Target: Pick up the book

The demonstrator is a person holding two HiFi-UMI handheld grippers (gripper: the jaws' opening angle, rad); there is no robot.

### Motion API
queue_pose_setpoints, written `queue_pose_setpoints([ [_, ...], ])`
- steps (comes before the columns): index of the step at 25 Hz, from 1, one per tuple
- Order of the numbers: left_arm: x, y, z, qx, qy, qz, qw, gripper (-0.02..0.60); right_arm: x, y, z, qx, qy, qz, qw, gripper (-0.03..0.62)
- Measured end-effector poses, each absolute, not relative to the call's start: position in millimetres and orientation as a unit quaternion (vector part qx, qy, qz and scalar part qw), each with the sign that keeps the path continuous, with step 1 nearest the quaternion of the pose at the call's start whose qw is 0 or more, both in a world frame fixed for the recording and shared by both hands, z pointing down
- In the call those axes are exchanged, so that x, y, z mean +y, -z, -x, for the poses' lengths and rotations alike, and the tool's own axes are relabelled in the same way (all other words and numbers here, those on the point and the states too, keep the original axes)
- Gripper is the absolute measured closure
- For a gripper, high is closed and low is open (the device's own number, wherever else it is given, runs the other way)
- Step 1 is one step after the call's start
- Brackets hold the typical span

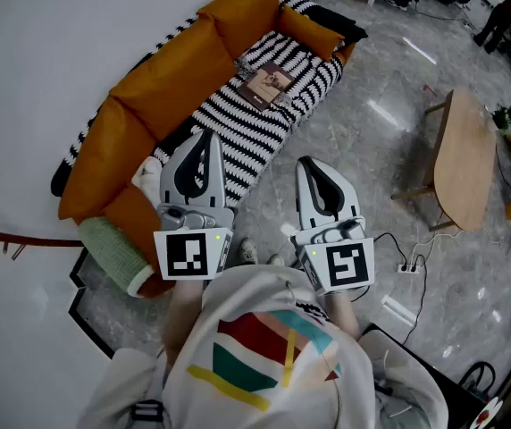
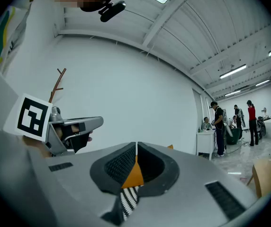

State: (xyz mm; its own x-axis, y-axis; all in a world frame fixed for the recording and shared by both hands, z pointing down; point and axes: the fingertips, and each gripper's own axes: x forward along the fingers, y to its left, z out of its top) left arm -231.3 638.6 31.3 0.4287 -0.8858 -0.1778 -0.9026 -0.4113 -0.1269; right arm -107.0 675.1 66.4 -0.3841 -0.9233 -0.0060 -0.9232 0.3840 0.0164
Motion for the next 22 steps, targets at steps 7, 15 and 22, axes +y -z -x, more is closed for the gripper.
queue_pose_setpoints([
  [7,643,-25,218,0.53,-0.045,0.839,0.119,0.574,682,-68,94,-0.83,0.005,-0.558,-0.002,0.574],
  [15,659,-25,205,0.526,-0.037,0.841,0.122,0.573,702,-70,75,-0.827,-0.007,-0.562,-0.024,0.575],
  [22,670,-36,196,0.525,-0.034,0.843,0.112,0.574,725,-86,58,-0.822,-0.025,-0.569,-0.026,0.574],
])
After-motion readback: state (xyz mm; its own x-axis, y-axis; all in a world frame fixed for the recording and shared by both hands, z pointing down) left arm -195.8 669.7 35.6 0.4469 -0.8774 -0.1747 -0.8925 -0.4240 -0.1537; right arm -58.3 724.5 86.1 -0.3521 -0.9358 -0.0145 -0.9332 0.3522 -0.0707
